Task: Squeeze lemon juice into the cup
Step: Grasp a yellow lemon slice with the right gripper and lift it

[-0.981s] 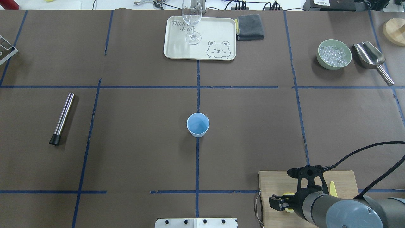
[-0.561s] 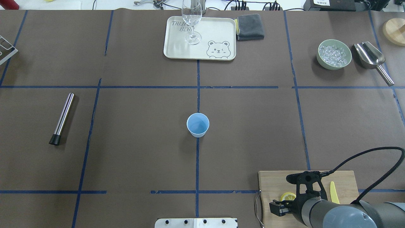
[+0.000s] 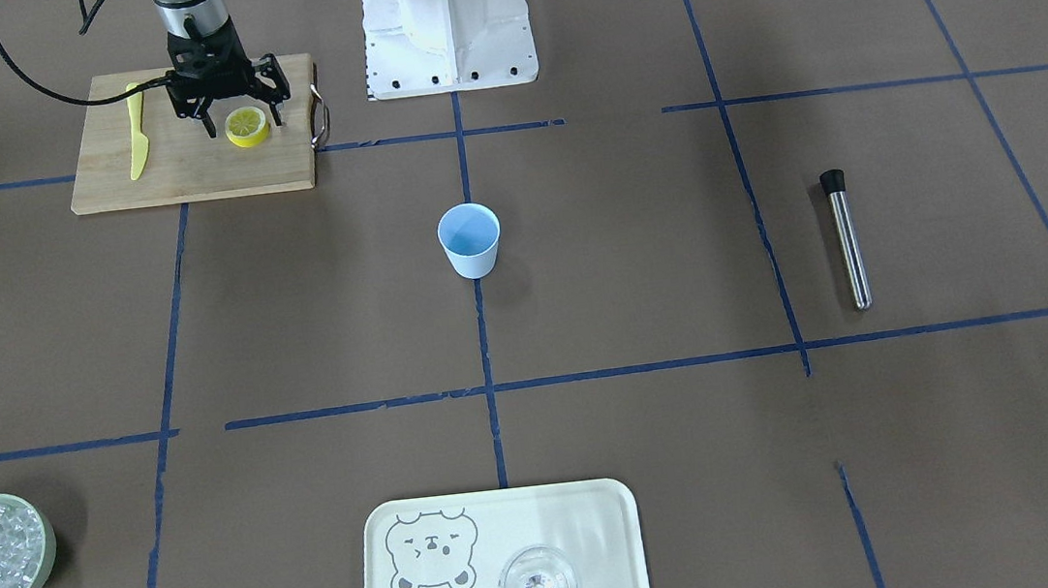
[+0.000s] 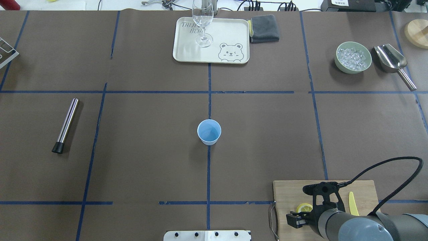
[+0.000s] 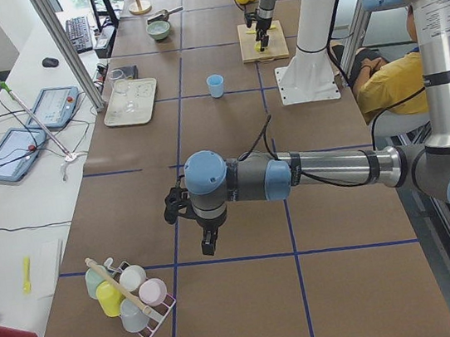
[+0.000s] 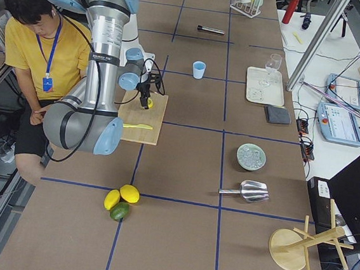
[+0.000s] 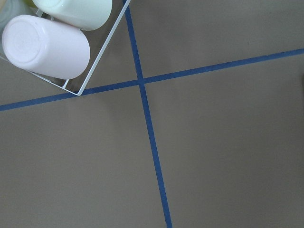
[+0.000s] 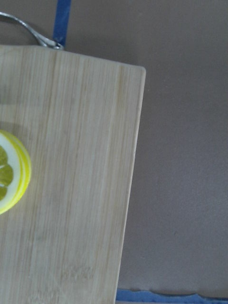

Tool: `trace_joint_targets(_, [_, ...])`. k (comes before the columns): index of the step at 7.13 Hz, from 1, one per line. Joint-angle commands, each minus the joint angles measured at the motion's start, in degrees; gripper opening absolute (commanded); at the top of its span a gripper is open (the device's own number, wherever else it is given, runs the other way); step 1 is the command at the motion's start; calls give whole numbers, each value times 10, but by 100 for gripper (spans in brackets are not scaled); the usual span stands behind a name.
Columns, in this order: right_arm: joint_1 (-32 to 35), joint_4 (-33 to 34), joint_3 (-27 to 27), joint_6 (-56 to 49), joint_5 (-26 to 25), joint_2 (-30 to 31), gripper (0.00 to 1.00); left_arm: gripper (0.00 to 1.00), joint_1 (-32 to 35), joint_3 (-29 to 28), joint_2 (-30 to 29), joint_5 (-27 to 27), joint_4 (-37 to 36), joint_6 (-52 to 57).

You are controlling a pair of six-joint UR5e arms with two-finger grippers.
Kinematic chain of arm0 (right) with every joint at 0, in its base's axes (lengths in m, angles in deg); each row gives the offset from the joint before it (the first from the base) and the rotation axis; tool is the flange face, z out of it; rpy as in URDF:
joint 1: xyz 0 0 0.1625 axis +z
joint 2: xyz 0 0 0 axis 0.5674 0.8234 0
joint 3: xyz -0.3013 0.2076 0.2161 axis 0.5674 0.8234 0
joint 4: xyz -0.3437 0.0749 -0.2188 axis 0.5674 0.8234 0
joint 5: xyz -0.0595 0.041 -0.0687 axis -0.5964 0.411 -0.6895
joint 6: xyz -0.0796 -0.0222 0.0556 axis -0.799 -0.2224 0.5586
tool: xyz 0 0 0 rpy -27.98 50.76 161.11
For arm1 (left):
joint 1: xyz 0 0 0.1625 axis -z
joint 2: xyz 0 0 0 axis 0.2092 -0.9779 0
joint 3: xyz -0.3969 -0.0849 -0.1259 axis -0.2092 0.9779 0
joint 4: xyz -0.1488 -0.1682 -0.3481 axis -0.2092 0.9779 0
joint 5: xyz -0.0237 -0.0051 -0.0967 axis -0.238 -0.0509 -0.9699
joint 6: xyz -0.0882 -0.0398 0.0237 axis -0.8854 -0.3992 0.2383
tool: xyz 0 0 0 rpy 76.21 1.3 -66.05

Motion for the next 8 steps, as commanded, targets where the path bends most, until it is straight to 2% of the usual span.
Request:
trace_joint_targets(1, [0, 0, 1, 0, -1, 1, 94, 100, 0, 0, 0, 0, 1, 0])
trace_joint_targets(2, [0, 0, 1, 0, 0, 1, 91, 100, 0, 0, 0, 0, 1, 0])
trace_joint_targets(3, [0, 0, 1, 0, 0, 1, 84, 100, 0, 0, 0, 0, 1, 0])
trace_joint_targets(4, [1, 0, 0, 0, 0, 0, 54, 100, 0, 0, 0, 0, 1, 0])
trace_joint_targets(5, [1, 0, -2, -1, 1, -2, 16, 100, 0, 0, 0, 0, 1, 0])
trace_joint_targets(6, [1, 0, -3, 0, 1, -4, 0, 100, 0, 0, 0, 0, 2, 0])
trace_joint_targets(8, [2, 0, -8, 0, -1, -5, 0, 100, 0, 0, 0, 0, 2, 0])
